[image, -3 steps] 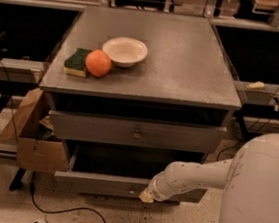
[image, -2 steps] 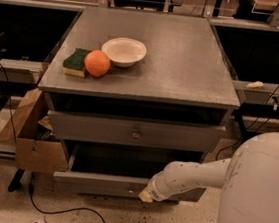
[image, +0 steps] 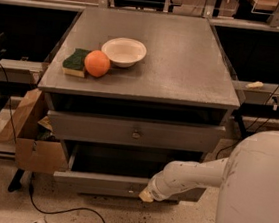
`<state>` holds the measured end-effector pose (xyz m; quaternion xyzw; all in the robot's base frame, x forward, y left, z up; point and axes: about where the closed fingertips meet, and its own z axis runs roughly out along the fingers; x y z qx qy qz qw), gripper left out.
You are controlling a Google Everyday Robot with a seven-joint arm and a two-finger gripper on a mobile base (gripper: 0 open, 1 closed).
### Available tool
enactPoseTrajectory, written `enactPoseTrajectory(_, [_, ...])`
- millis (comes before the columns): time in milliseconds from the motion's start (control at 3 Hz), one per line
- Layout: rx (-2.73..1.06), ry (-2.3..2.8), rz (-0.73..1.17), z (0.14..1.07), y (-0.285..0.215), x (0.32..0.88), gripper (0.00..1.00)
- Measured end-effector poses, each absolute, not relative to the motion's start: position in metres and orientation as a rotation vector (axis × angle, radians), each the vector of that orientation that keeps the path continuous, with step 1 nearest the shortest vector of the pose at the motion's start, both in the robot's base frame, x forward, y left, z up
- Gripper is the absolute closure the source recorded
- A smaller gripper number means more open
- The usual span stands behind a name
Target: Close middle drawer
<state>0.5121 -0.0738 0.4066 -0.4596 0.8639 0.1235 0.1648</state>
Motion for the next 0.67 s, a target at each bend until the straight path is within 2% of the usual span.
enactPoseTrajectory(333, [-1.312, 2.477, 0.344, 0.4033, -0.0753, 0.5135, 0.52])
enactPoseTrajectory(667, [-1.311, 2.476, 0.335, 0.4046, -0.0765, 0.5147, 0.28])
